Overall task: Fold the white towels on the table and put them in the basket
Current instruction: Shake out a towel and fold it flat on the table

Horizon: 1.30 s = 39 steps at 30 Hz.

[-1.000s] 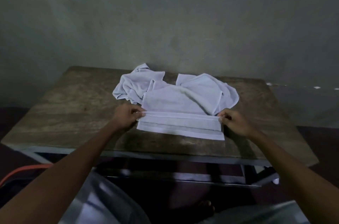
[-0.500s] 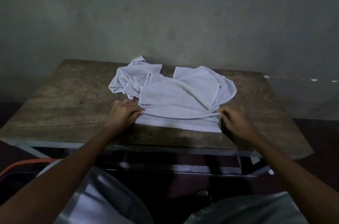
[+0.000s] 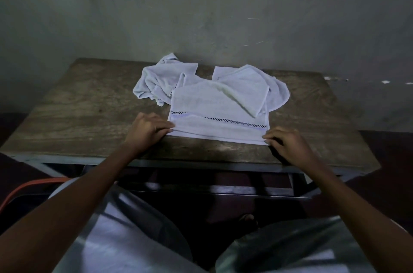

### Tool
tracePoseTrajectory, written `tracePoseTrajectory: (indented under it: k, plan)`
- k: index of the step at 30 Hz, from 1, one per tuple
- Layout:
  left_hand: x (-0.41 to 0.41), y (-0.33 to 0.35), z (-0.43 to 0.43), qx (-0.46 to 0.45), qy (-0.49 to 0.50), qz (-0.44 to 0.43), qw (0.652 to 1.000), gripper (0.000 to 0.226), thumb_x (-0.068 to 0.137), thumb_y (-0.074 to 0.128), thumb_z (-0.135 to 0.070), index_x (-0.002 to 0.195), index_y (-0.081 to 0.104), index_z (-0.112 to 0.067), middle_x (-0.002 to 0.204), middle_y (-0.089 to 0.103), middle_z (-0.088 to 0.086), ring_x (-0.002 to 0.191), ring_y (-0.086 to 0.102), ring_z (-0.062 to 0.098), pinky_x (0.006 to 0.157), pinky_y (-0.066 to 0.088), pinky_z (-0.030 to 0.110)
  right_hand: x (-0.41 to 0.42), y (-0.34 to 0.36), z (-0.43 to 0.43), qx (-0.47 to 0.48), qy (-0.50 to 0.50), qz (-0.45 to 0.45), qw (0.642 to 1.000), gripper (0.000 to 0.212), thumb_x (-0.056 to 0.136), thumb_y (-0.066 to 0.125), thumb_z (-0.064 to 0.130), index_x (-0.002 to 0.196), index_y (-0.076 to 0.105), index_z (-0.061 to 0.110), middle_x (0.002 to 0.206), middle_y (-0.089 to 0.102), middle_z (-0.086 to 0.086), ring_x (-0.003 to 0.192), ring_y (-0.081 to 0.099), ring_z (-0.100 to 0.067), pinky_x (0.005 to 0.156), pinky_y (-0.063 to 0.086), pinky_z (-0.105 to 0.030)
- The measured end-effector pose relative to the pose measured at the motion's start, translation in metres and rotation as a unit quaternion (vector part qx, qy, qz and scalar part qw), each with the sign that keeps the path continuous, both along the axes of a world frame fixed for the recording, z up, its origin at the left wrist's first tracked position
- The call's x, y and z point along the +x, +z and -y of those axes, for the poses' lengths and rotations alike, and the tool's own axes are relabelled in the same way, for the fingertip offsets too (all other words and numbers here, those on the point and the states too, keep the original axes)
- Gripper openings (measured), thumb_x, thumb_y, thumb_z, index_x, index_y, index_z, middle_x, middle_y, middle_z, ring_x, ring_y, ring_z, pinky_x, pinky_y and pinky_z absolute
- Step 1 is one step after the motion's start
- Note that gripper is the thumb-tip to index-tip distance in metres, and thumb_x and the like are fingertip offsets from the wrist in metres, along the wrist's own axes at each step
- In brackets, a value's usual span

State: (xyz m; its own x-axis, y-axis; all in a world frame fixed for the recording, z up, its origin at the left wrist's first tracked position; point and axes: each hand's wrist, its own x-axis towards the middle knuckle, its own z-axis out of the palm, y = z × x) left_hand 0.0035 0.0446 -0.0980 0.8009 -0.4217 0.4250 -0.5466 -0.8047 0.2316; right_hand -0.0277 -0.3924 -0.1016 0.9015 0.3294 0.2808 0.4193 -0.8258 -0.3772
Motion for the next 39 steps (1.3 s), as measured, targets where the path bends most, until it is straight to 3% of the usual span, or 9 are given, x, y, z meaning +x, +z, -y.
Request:
tracePoseTrajectory:
  k: [3, 11, 16, 20, 27, 30, 33, 37, 39]
  plan:
    - [0.0, -0.003, -0.005, -0.004, -0.015, -0.002, 1.0, 0.025, 0.085, 0.054, -0.041, 0.093, 0.074, -0.03, 0.093, 0.073, -0.013, 0.083, 0.066, 0.01, 0.069, 0.036, 0.031, -0.001, 0.002, 0.0, -0.02, 0.007, -0.01, 1.0, 0.017, 0.08, 0.074, 0.019, 0.096, 0.075, 0.016, 0.1, 0.072, 0.004, 0.09, 0.069, -0.017, 0.082, 0.053, -0.04]
    - [0.002, 0.004, -0.012, 0.077, -0.077, 0.008, 0.994, 0.029, 0.085, 0.048, -0.04, 0.097, 0.072, -0.028, 0.092, 0.072, -0.011, 0.082, 0.065, 0.013, 0.068, 0.035, 0.03, 0.002, 0.008, 0.002, -0.05, 0.032, -0.041, 0.997, 0.031, 0.077, 0.076, 0.011, 0.108, 0.071, 0.01, 0.108, 0.07, -0.002, 0.096, 0.066, -0.019, 0.085, 0.045, -0.022]
    - [0.004, 0.01, -0.013, 0.132, -0.109, 0.049, 0.984, 0.031, 0.086, 0.045, -0.035, 0.095, 0.072, -0.024, 0.086, 0.071, -0.008, 0.076, 0.061, 0.015, 0.066, 0.027, 0.029, 0.002, 0.005, -0.004, -0.112, 0.037, 0.047, 0.992, 0.021, 0.075, 0.074, 0.006, 0.095, 0.073, 0.01, 0.096, 0.072, -0.007, 0.079, 0.07, -0.027, 0.065, 0.057, -0.032]
    - [0.005, 0.003, -0.006, 0.155, -0.107, 0.117, 0.975, 0.024, 0.087, 0.047, -0.024, 0.091, 0.07, -0.018, 0.076, 0.066, -0.001, 0.068, 0.06, 0.022, 0.064, 0.031, 0.033, 0.004, -0.001, -0.016, -0.143, 0.015, 0.089, 0.986, 0.02, 0.08, 0.051, 0.017, 0.087, 0.068, 0.009, 0.084, 0.067, -0.012, 0.06, 0.063, -0.034, 0.046, 0.05, -0.032]
    - [0.005, 0.021, 0.01, 0.192, -0.056, 0.173, 0.964, 0.011, 0.081, 0.051, -0.015, 0.078, 0.062, -0.013, 0.071, 0.056, 0.005, 0.066, 0.053, 0.027, 0.061, 0.03, 0.036, 0.016, 0.005, -0.01, -0.15, 0.045, 0.049, 0.986, 0.014, 0.088, 0.05, 0.017, 0.099, 0.058, 0.012, 0.094, 0.062, -0.014, 0.067, 0.062, -0.034, 0.053, 0.052, -0.039]
    - [0.008, 0.052, 0.014, 0.172, -0.034, 0.181, 0.968, 0.01, 0.077, 0.052, -0.019, 0.082, 0.058, -0.012, 0.073, 0.056, 0.007, 0.068, 0.054, 0.028, 0.064, 0.032, 0.037, 0.019, 0.044, -0.01, -0.112, 0.036, 0.063, 0.991, 0.027, 0.09, 0.042, 0.026, 0.098, 0.061, 0.009, 0.095, 0.063, -0.014, 0.076, 0.062, -0.034, 0.062, 0.052, -0.04]
    - [0.014, 0.099, 0.018, 0.138, -0.002, 0.19, 0.972, 0.013, 0.079, 0.049, -0.02, 0.083, 0.058, -0.011, 0.072, 0.057, 0.008, 0.067, 0.057, 0.029, 0.066, 0.032, 0.036, 0.025, 0.106, -0.013, -0.067, 0.023, 0.115, 0.991, 0.03, 0.082, 0.042, 0.026, 0.084, 0.063, 0.005, 0.082, 0.064, -0.015, 0.069, 0.063, -0.033, 0.06, 0.053, -0.038]
    - [0.023, 0.176, 0.021, 0.016, -0.003, 0.18, 0.983, 0.023, 0.087, 0.044, -0.021, 0.092, 0.06, -0.005, 0.08, 0.059, 0.011, 0.076, 0.049, 0.024, 0.07, 0.036, 0.033, 0.034, 0.204, -0.011, -0.056, -0.053, 0.179, 0.981, 0.005, 0.082, 0.061, 0.013, 0.083, 0.061, 0.008, 0.078, 0.061, -0.011, 0.069, 0.059, -0.029, 0.061, 0.038, -0.026]
    - [0.029, 0.217, 0.02, 0.003, -0.002, 0.16, 0.987, 0.032, 0.094, 0.038, -0.03, 0.095, 0.06, -0.006, 0.082, 0.059, 0.011, 0.079, 0.044, 0.019, 0.073, 0.04, 0.034, 0.038, 0.249, -0.009, -0.032, -0.07, 0.188, 0.979, 0.005, 0.083, 0.063, 0.009, 0.083, 0.059, 0.008, 0.077, 0.057, -0.009, 0.068, 0.053, -0.026, 0.062, 0.034, -0.027]
